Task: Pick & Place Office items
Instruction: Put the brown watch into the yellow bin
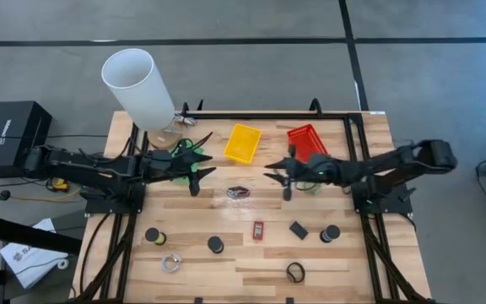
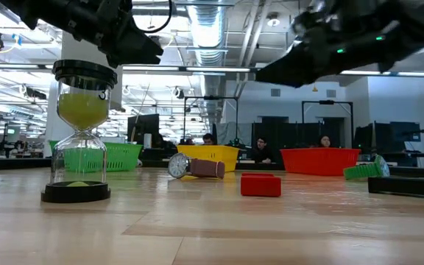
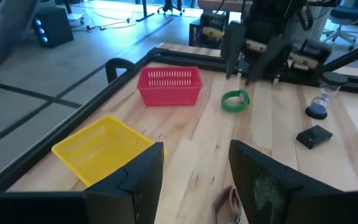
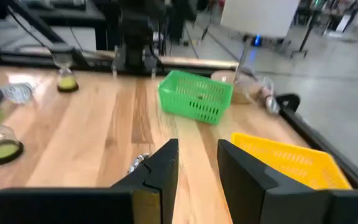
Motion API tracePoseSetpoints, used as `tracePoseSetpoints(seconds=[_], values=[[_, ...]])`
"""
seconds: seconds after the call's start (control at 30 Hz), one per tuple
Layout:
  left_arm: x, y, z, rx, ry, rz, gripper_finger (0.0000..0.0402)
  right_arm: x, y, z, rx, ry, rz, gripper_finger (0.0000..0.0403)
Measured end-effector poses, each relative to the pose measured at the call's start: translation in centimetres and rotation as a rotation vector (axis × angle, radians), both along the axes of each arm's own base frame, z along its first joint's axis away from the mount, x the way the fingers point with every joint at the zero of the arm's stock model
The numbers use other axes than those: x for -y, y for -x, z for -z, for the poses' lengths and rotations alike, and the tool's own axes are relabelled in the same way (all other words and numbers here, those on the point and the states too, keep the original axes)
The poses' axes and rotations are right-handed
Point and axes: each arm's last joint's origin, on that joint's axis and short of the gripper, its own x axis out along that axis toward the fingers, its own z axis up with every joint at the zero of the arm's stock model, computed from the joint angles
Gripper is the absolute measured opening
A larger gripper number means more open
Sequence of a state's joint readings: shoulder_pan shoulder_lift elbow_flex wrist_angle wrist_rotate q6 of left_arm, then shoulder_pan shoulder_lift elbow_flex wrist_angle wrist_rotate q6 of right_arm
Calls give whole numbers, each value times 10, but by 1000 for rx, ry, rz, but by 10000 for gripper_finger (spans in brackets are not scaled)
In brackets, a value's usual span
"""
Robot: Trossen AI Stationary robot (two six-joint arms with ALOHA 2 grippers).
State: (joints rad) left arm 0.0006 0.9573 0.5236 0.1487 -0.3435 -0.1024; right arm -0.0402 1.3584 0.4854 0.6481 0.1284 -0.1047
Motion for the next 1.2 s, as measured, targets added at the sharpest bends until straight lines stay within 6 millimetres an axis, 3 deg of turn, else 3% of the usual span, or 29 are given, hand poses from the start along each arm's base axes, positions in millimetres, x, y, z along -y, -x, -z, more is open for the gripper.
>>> tracePoseSetpoints(seconds=[0.17,0.43,0.63,0.87,1.2], values=[[0,0,0,-1,0,0,176,3,-38,4,-69,7,1,134],[0,0,0,-1,0,0,177,4,-89,22,-369,-22,-77,214],[0,0,0,-3,0,0,177,5,-114,38,-489,-10,-90,227],[0,0,1,-12,0,0,177,4,-126,48,-590,-31,-134,207],[0,0,1,-13,0,0,177,3,-126,47,-593,-64,-158,188]])
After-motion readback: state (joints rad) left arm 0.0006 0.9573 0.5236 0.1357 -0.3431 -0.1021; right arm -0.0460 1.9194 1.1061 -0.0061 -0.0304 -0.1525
